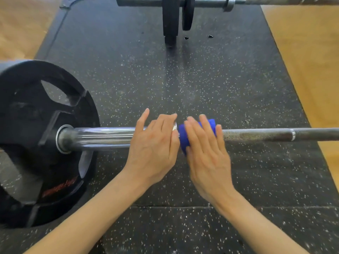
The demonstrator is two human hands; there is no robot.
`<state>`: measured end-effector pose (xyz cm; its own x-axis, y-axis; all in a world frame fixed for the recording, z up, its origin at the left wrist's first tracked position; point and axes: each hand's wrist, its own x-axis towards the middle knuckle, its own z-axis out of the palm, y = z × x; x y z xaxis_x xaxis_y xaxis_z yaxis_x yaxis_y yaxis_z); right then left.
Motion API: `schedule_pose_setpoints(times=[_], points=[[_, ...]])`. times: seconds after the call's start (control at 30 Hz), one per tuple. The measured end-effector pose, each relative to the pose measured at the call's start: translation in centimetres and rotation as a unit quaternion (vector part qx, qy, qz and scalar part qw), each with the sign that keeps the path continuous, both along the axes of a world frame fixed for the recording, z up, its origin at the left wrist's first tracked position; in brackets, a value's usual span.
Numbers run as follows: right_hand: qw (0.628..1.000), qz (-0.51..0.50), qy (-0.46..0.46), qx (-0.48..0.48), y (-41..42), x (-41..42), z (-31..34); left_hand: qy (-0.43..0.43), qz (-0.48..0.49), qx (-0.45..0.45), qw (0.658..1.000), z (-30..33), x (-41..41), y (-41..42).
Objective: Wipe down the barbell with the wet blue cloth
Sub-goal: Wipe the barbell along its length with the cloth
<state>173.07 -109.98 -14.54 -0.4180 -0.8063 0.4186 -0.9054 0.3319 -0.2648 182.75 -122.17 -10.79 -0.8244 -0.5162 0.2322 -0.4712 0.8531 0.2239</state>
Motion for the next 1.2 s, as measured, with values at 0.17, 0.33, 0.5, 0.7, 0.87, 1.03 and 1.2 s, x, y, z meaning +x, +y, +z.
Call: schedule_pose_setpoints(times=[0.17,0.33,0.5,0.7,0.87,1.03,1.2], points=[[0.996,0.019,0.074,0.049,1.1,-3.3,0.2,-0.009,0.003,-0.02,1.0,0.5,0.1,-1.2],[0.999,-0.039,-0.011,-0.005,-1.1,-0.8,0.1,0.029,-0.013,-0.017,0.999,-1.0,0.4,-0.4],[0.997,0.004,0.07,0.043,0.1,-3.7,-0.2,0.03,-0.005,-0.03,0.999,-1.1,0.0,-1.3],[1.0,-0.006,0.018,0.011,-2.7,-1.2,-0.1,0.039,-0.003,-0.043,0.998,-1.2,-0.8,-2.1],[0.997,-0.023,0.057,0.045,-0.4,-5.0,0.2,0.037,-0.001,-0.029,0.999,-0.7,-1.6,-2.7],[1.0,-0.003,0.015,0.012,-3.8,-3.0,0.3,0.032,-0.004,-0.018,0.999,-0.6,-2.4,-3.9],[0.998,-0.014,0.045,0.041,-2.1,-6.7,0.7,0.027,0.005,0.004,1.0,-0.3,-3.5,-5.1]])
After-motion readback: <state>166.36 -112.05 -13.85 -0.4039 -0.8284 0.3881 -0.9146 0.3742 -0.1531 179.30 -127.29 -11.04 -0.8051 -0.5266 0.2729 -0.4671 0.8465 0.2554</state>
